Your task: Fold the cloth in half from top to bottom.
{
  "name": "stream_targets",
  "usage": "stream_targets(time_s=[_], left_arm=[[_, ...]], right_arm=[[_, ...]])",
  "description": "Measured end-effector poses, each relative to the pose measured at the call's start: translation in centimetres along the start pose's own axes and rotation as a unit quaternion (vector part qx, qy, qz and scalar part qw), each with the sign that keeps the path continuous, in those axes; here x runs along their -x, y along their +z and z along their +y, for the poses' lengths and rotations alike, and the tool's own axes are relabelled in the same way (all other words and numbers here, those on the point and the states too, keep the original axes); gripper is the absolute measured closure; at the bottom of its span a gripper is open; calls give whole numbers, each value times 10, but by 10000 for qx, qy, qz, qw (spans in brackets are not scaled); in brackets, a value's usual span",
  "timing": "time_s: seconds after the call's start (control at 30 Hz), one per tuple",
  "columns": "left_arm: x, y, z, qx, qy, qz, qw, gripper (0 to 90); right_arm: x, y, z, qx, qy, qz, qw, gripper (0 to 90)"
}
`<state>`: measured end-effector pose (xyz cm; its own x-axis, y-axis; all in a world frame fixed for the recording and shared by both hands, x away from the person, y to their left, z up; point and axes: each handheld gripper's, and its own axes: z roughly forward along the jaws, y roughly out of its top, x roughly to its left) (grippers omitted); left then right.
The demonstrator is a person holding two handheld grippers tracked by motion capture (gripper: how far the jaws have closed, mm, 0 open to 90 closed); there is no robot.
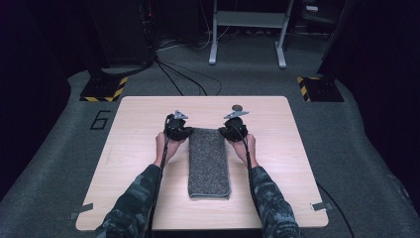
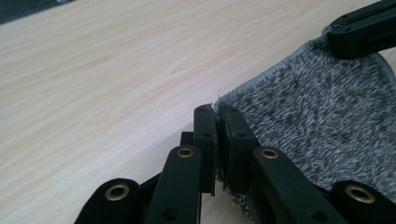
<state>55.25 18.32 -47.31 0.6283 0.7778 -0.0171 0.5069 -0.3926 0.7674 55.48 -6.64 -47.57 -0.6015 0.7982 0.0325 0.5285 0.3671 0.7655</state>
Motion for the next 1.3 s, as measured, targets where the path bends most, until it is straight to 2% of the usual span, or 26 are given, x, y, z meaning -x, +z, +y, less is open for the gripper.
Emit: stream_targets(time_s=[0.07,0.13,0.27,0.4,0.6,0.83,1.0,1.07,1.1,1.23,1.3], left_arm=[[0,-1,2,25,27,2,10000,853],[1,-5,9,118,101,67,9999,853],[3,-11,14,244,71,72,9997,854],[6,-18,20,356,157,90,9992,853],[9,-26,23,510,172,87,9985,853],[15,-39,27,661,303,82,9973,853],[21,-42,33,725,503,220,9959,853],[20,-42,34,727,520,232,9957,853],[21,-42,37,773,560,305,9950,853],[21,-47,36,884,441,212,9949,853],[22,-52,33,944,366,107,9948,852]], right_arm=[[-1,-3,1,18,64,30,10000,867],[-1,-13,9,177,-22,-42,9998,866],[-3,-23,17,308,-121,-103,9994,866],[-6,-34,21,446,-317,-234,9982,865],[-9,-42,21,567,-376,-252,9974,865],[-13,-53,19,745,-411,-274,9960,864],[-13,-59,20,875,-480,-327,9945,864],[-13,-60,21,892,-490,-366,9941,864],[-12,-60,25,892,-608,-443,9932,864],[-13,-64,30,1017,-626,-512,9915,863],[-14,-69,28,1077,-672,-455,9909,861]])
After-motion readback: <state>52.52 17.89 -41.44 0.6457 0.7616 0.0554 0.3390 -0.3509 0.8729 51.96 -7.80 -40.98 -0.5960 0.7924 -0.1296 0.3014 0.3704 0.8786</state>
